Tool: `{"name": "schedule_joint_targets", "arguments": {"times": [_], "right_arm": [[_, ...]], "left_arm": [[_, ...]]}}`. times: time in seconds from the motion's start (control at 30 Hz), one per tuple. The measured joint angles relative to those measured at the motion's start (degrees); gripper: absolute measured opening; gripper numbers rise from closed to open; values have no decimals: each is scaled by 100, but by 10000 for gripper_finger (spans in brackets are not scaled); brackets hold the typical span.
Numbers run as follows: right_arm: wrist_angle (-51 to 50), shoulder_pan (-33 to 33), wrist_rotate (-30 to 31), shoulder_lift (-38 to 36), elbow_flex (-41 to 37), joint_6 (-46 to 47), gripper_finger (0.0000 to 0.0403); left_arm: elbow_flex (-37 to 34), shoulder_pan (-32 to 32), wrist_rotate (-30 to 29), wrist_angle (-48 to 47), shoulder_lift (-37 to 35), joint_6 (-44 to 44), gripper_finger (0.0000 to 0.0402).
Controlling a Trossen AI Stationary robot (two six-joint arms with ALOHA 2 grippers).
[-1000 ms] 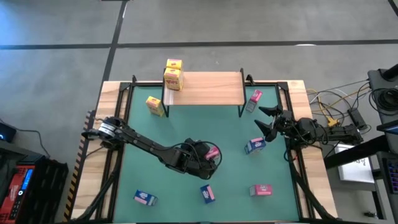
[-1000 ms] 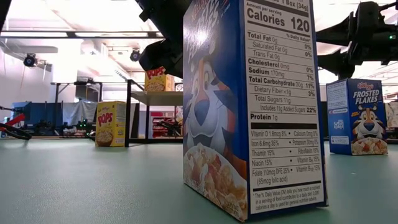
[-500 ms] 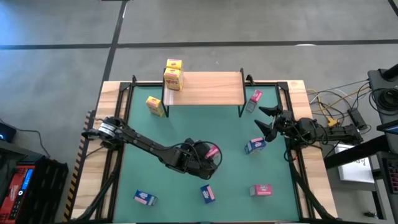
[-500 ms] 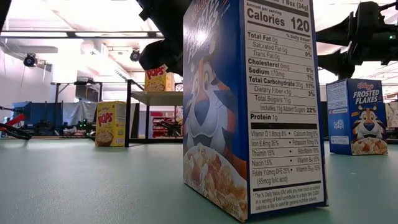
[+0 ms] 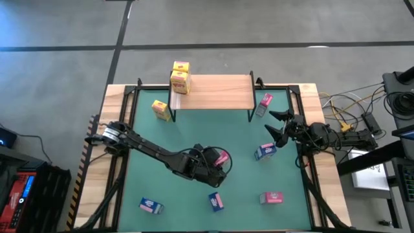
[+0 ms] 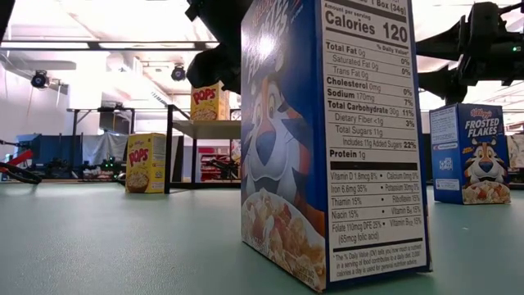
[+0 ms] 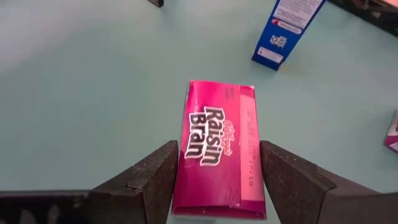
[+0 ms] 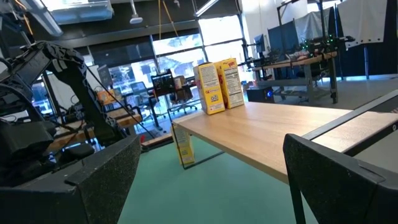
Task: Stack cereal on shelf
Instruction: Put the middle left purple cereal box on the shelf
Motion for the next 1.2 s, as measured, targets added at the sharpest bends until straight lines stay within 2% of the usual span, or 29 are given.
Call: {"name": "schedule_joint_targets", "arguments": {"times": [0.43, 0.77, 1.2], "right_arm": [[0, 0, -2, 0, 1, 0, 384], [0, -2, 0, 0, 2, 0, 384], [0, 0, 0, 0, 2, 0, 384]], "left_arm": [[-66, 4, 11, -13, 24, -46, 203], [-68, 8, 11, -16, 26, -46, 148], [208, 20, 7, -13, 35, 348, 148]]}}
